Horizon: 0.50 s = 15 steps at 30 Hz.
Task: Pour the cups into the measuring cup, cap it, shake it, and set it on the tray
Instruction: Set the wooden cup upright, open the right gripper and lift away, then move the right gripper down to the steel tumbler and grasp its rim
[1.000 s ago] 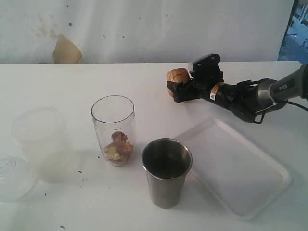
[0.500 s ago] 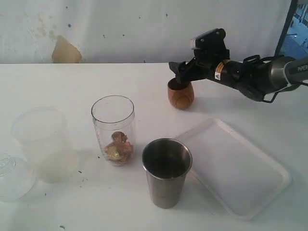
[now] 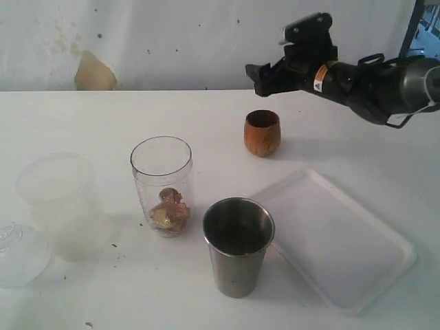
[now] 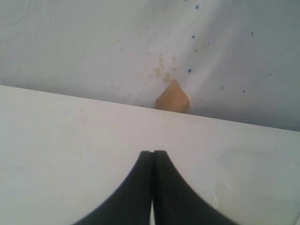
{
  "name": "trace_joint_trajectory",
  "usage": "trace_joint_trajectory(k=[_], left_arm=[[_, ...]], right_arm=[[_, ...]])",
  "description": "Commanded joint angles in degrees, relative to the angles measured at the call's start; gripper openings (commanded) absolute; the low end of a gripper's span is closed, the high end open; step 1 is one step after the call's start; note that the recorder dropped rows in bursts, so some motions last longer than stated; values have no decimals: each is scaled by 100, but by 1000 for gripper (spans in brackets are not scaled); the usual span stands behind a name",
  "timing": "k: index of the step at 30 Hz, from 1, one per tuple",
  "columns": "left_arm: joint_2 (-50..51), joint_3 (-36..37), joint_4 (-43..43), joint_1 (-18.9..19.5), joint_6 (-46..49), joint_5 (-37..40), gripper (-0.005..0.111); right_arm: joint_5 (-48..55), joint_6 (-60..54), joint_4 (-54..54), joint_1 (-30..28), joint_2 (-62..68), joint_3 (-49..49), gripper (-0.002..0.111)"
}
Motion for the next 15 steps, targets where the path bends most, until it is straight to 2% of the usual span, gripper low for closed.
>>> trace_joint_trajectory(k=[1, 7, 12, 15], left_arm=[[-21, 25, -1, 22, 13, -51, 0], [-21, 25, -1, 22, 13, -51, 0], [-21, 25, -1, 22, 13, -51, 0], [-21, 25, -1, 22, 13, -39, 0]], right_arm=[[-65, 607, -406, -13, -452, -25, 83], [-65, 1895, -2210, -13, -1314, -25, 83], [-205, 3617, -3159, -13, -2053, -25, 83], [-560, 5208, -4543, -108, -2561, 31, 83]])
